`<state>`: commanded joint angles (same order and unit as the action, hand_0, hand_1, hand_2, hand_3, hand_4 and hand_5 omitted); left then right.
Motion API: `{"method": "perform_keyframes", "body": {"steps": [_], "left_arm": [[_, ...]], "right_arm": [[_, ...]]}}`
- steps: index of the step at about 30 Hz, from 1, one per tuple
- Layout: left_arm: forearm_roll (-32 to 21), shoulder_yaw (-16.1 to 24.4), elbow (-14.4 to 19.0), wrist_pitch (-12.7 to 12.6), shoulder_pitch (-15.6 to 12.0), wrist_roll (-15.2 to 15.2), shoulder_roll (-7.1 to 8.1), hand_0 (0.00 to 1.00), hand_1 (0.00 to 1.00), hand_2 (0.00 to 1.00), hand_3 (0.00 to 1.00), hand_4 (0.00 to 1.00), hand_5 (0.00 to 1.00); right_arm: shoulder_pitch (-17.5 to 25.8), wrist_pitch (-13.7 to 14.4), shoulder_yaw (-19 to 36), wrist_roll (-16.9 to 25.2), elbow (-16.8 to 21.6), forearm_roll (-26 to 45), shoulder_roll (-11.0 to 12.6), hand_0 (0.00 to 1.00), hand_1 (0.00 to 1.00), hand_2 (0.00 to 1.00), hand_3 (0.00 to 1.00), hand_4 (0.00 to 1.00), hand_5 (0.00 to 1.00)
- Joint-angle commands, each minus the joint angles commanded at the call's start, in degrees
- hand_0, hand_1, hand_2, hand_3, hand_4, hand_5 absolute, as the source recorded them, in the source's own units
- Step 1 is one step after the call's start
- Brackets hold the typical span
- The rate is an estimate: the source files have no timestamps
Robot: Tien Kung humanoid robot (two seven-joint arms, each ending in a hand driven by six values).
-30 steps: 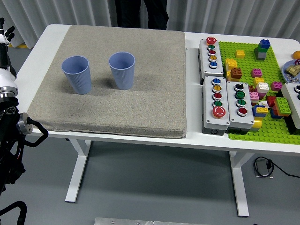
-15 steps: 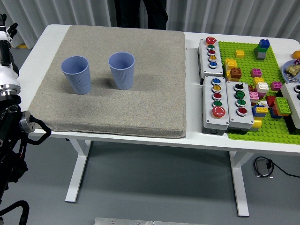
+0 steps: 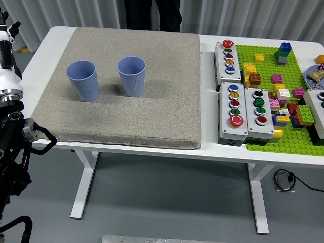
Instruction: Pick cup pour cup place
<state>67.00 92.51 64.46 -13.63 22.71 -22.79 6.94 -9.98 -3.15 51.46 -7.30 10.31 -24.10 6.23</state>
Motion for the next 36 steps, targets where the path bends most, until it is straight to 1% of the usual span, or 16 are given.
{"method": "perform_keyframes", "body": {"steps": [5,13,14,17,22,25,26,29,36], "left_arm": [[0.1,-0.2,0.2,0.0,0.1,0.1,0.11,0.784,0.764,0.916,0.933,0.821,0.998],[0.1,-0.5,0.4,-0.1,-0.2,0.1,0.01,0.784,0.763,0.914,0.932,0.820,0.998],[0.1,-0.5,0.4,-0.1,-0.3,0.1,0.01,0.783,0.763,0.911,0.931,0.820,0.998],[0.0,-0.6,0.5,-0.2,-0.4,0.1,0.11,0.783,0.763,0.911,0.931,0.820,0.998],[0.1,-0.8,0.6,-0.2,-0.6,0.2,0.05,0.782,0.763,0.910,0.931,0.819,0.998],[0.1,-0.8,0.6,-0.2,-0.6,0.1,-0.05,0.782,0.763,0.910,0.931,0.819,0.998],[0.2,-0.9,0.6,-0.2,-0.7,0.1,-0.07,0.782,0.763,0.909,0.930,0.818,0.998],[0.3,-1.1,0.6,-0.2,-0.7,0.2,-0.07,0.782,0.763,0.909,0.930,0.818,0.998],[0.5,-1.1,1.0,-0.3,-1.2,0.3,0.14,0.781,0.762,0.908,0.930,0.817,0.998]], "right_arm": [[-0.4,0.3,2.6,-0.4,0.0,-2.1,-0.8,0.662,0.664,0.677,0.643,0.439,0.094],[-0.1,0.6,3.1,-0.7,0.0,-2.6,-1.1,0.661,0.665,0.679,0.643,0.437,0.094],[-0.1,0.7,3.2,-0.7,0.0,-2.5,-1.1,0.661,0.665,0.679,0.643,0.438,0.077],[0.1,1.1,4.0,-0.7,0.0,-1.3,-1.4,0.661,0.665,0.679,0.643,0.438,0.077],[0.7,0.8,4.5,-0.6,0.0,2.9,-1.6,0.662,0.679,0.692,0.648,0.438,0.073],[1.3,0.5,3.4,0.0,0.0,5.3,-1.6,0.662,0.679,0.692,0.648,0.438,0.073],[1.5,0.2,2.5,0.0,0.0,5.8,-1.5,0.675,0.688,0.704,0.652,0.436,0.070],[1.6,0.0,2.6,-0.2,0.0,5.5,-1.4,0.675,0.688,0.704,0.652,0.436,0.070],[1.2,0.6,6.5,-0.9,0.0,1.0,-1.9,0.673,0.688,0.700,0.651,0.435,0.069]]}}
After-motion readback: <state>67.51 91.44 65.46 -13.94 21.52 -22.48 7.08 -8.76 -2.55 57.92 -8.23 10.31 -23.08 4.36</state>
